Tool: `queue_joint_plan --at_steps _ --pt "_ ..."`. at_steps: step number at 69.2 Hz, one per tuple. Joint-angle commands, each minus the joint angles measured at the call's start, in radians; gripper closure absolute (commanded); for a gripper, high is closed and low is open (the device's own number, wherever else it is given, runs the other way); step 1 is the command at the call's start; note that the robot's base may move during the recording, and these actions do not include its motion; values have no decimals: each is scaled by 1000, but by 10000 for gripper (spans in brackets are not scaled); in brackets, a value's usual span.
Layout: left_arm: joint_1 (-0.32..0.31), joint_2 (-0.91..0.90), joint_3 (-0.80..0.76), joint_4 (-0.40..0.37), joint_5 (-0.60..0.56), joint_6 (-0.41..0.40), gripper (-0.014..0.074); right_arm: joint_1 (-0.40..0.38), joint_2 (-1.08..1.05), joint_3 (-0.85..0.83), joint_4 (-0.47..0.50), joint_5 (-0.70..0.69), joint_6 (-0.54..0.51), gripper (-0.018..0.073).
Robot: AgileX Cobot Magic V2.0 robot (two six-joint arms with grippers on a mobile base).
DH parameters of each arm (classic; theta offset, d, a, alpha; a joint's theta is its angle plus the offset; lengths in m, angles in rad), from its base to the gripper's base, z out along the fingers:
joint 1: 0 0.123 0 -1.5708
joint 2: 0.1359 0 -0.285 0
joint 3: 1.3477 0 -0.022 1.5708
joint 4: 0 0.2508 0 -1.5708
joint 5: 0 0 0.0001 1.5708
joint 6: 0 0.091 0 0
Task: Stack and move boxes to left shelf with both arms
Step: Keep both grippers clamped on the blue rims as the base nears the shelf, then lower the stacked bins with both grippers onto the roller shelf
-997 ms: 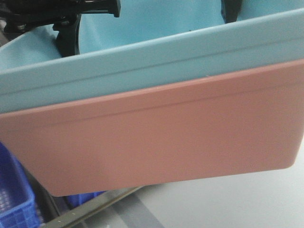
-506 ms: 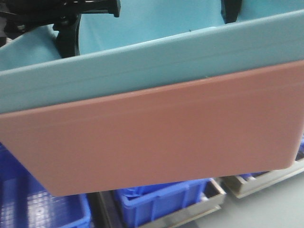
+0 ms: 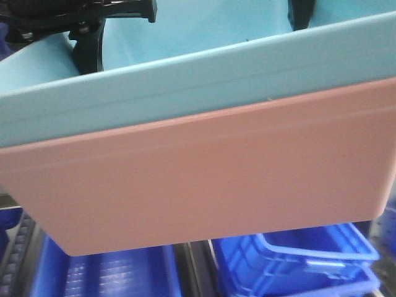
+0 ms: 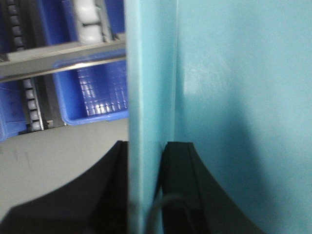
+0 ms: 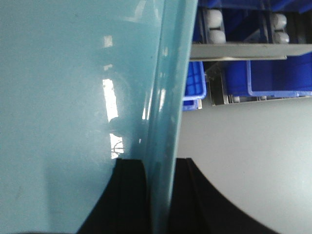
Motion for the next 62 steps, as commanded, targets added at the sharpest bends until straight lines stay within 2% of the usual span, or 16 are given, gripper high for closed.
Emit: queue_joint_plan --at_steps 1,62 --pt "-38 -33 -52 -23 -226 5 606 31 -36 -44 46 -21 -7 506" --pt "-38 -33 -52 -23 -226 5 606 31 -36 -44 46 -21 -7 506"
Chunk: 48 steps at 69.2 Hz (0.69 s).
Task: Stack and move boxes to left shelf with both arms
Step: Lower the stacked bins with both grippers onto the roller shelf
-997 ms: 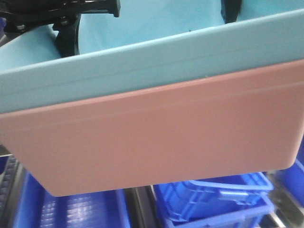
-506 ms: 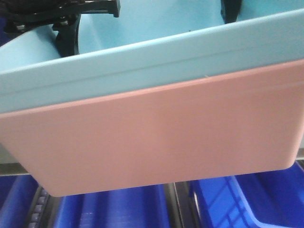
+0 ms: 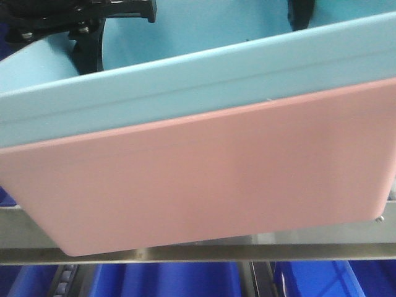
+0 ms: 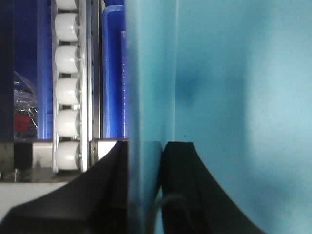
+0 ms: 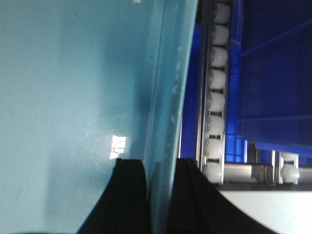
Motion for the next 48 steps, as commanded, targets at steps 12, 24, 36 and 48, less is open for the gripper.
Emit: queue_joint_plan --at_steps 12,24,36,48 --pt "-38 -33 -52 -23 -228 5 606 31 -36 -44 46 -21 -7 506" --pt "-38 -33 -52 -23 -228 5 606 31 -36 -44 46 -21 -7 506" --pt "-38 -33 -52 -23 -228 5 606 31 -36 -44 46 -21 -7 506" --pt "-38 -33 -52 -23 -228 5 606 31 -36 -44 46 -21 -7 506"
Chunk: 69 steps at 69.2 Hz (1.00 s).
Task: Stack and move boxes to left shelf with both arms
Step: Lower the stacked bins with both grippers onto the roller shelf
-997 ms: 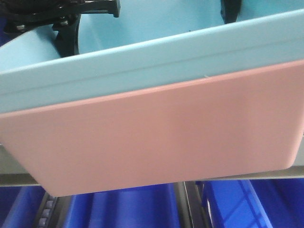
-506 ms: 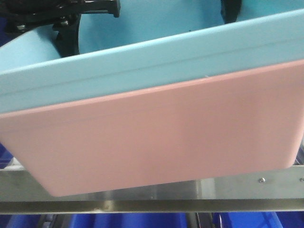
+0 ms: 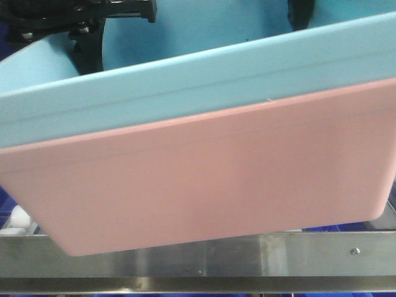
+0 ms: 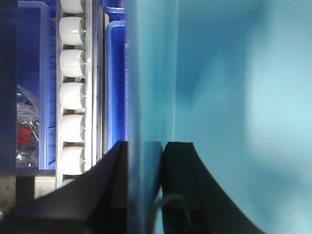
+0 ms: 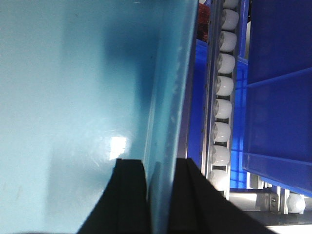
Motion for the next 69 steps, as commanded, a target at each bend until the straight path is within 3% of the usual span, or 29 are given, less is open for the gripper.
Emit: queue_joint_plan --at_steps 1,56,69 --pt "-38 -33 -52 -23 -228 5 606 31 -36 -44 46 -21 -7 506" --pt "-38 -33 -52 -20 -203 17 606 31 -36 -45 46 -47 -7 506" --pt "0 -33 -52 41 -205 17 606 26 -36 -45 45 -94 -18 506"
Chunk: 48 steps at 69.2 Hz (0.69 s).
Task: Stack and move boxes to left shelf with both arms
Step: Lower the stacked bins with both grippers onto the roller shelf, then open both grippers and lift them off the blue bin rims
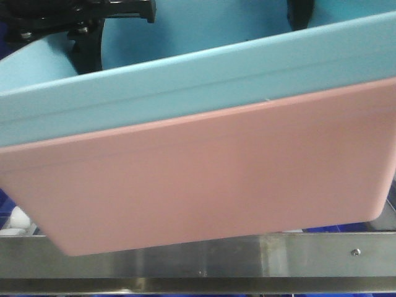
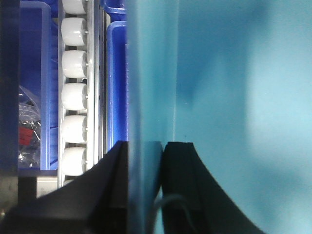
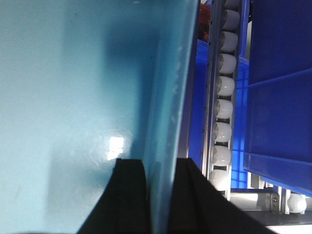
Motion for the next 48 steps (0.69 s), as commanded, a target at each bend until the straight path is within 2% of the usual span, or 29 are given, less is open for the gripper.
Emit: queue_joint_plan --at_steps 1,18,31,39,48 --pt "0 -33 -52 38 -207 15 606 22 -36 -45 41 -103 -18 506" --pt "112 -33 -52 48 -247 15 606 -81 -36 -45 76 -294 -37 506" --pt "185 -33 -52 48 -367 15 606 -198 -24 -45 129 -420 -123 506" --pt "216 -23 -52 48 -434 15 606 -251 13 -45 153 -468 -170 506" --pt "234 11 -52 69 -466 15 606 -266 78 -45 154 -504 -200 506"
